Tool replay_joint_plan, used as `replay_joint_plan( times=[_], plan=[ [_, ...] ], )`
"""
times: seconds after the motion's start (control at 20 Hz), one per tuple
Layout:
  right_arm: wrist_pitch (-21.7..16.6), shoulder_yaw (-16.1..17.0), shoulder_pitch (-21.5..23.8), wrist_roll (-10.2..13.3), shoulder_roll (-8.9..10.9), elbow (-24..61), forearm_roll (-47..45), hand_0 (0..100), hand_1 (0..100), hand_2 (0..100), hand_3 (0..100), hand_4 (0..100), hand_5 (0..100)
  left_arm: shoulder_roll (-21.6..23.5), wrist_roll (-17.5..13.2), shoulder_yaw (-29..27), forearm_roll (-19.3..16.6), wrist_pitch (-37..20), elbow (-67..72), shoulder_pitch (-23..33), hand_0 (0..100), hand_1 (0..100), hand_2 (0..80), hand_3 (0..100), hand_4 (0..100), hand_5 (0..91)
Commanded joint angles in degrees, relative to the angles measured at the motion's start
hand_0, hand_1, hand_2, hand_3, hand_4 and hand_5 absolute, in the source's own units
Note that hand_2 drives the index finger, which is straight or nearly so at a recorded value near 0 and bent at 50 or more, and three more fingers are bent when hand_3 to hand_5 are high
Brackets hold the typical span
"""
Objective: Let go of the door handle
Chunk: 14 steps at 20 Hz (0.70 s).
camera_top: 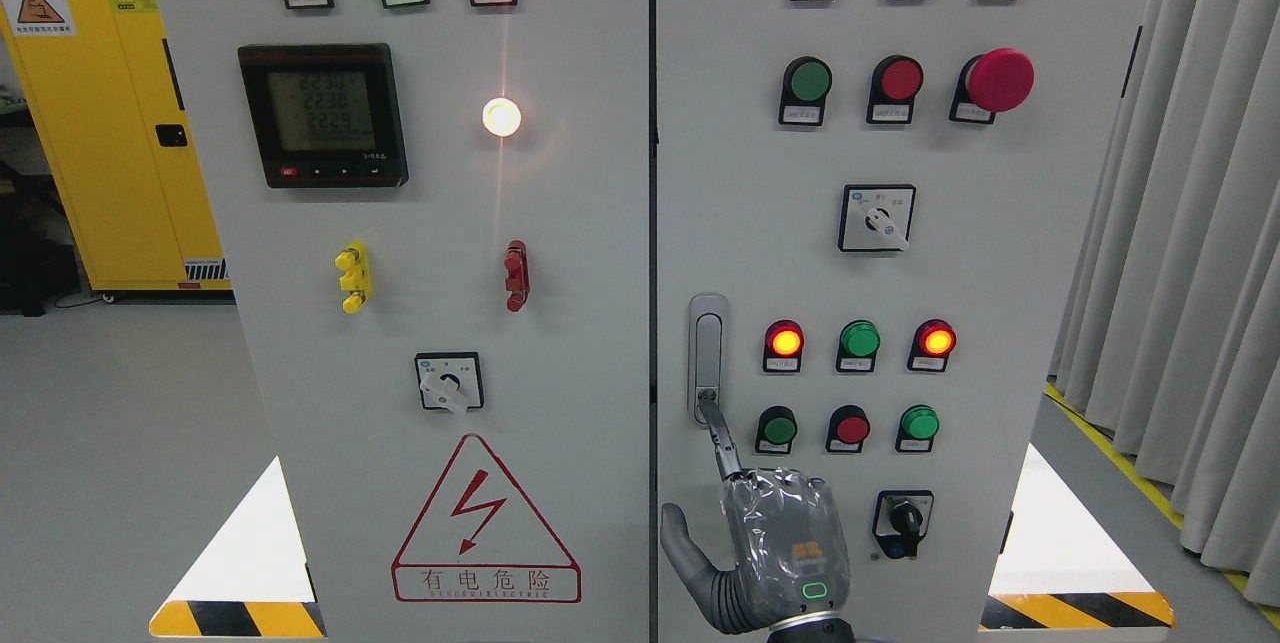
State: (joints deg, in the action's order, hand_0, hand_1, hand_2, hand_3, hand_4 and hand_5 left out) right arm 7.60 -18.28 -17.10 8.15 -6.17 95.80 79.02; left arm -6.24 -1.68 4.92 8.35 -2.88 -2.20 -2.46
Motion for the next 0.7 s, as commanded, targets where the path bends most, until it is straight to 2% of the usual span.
replay_joint_plan(
  times=[0.0, 0.65],
  plan=[
    [0.04, -0.01, 0.05, -0.76, 0.02, -0.18, 0.00, 55, 30, 3, 100, 100, 100, 0.00, 0.01, 0.00, 0.00, -0.02, 0.00, 0.00, 12, 56, 0.0, 0, 0, 0.0],
    [0.04, -0.01, 0.23, -0.85, 0.02, -0.09, 0.00, 55, 30, 4, 100, 100, 100, 0.00, 0.01, 0.00, 0.00, -0.02, 0.00, 0.00, 12, 56, 0.0, 0, 0, 0.0]
  ],
)
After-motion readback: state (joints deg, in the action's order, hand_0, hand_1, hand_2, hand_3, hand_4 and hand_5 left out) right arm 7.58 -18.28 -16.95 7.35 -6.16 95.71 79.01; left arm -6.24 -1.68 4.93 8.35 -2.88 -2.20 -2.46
